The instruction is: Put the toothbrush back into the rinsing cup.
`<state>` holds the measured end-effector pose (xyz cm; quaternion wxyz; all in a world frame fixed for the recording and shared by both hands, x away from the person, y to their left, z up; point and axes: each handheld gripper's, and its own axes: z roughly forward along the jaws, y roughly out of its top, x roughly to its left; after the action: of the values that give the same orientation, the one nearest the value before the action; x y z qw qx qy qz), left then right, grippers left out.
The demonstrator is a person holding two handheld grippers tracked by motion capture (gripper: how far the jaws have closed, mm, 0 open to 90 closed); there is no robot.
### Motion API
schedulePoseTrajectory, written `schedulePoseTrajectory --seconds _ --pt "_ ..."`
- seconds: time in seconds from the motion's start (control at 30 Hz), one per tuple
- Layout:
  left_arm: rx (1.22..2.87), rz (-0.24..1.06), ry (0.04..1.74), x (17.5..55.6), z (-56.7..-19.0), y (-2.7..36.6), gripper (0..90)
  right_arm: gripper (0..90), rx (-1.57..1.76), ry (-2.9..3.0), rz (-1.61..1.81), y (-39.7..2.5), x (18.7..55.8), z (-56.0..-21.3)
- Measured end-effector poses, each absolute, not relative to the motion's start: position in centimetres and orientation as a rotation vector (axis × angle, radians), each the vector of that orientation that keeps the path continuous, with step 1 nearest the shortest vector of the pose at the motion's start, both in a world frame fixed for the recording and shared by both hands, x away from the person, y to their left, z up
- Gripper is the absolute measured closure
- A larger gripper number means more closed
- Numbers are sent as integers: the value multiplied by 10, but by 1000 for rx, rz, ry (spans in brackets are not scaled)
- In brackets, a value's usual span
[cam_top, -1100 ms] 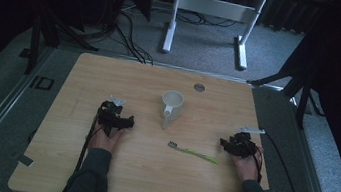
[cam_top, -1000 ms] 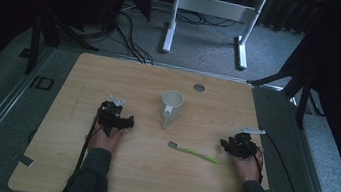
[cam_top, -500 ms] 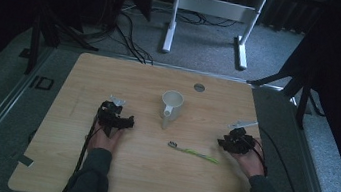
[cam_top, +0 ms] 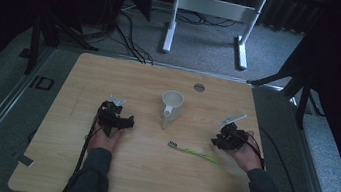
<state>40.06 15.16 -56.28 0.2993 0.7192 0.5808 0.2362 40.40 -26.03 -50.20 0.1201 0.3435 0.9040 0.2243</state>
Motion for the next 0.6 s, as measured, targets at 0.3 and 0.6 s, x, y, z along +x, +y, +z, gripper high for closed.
schedulePoseTrajectory --seconds 0.3,0.6 --pt "1910 627 1542 401 -563 152 133 678 944 2685 624 -251 406 -495" --pt "1910 627 1542 401 -563 152 133 703 878 2736 586 -240 406 -490"
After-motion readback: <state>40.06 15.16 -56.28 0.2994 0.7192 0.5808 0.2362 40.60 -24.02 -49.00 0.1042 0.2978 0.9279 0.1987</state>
